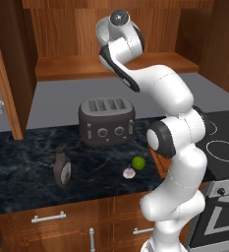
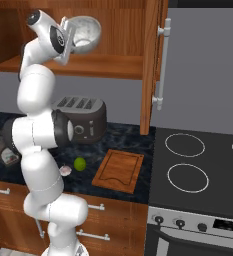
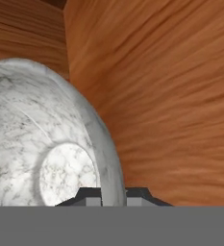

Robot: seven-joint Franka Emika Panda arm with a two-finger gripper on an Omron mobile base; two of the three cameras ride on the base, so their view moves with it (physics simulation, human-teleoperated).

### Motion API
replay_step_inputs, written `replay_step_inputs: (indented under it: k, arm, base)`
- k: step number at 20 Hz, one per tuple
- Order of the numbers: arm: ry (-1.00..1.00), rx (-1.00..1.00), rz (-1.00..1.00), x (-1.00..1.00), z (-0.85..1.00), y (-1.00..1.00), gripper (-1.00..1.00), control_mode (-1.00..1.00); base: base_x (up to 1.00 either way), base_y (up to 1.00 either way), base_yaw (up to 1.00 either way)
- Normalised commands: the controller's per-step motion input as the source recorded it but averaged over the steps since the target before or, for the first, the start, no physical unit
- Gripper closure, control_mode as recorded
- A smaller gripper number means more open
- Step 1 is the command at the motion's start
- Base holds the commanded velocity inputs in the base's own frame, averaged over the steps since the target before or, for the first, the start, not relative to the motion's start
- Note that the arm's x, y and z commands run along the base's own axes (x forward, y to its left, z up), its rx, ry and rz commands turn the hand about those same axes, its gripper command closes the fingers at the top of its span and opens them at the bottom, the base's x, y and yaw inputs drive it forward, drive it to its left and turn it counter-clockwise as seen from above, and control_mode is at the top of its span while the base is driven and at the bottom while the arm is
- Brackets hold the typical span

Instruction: Open the cabinet. Place the bowl and condiment on the counter. Then place the lime and garlic on the cutting board.

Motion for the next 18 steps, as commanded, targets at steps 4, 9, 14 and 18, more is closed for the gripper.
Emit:
replay_step_inputs:
  k: [4,9,14,18]
  arm:
    - [0.0,-0.01,0.0,-0.19,0.13,0.18,1.0,-1.0]
    - [0.0,0.0,0.0,-0.38,0.06,0.17,1.0,-1.0]
    - [0.0,0.0,0.0,-0.57,0.0,0.15,1.0,-1.0]
    - [0.0,0.0,-0.01,-0.66,0.0,0.13,1.0,-1.0]
  base:
    - [0.0,0.0,0.0]
    - [0.0,0.0,0.0]
    - [0.0,0.0,0.0]
    - [0.0,0.0,0.0]
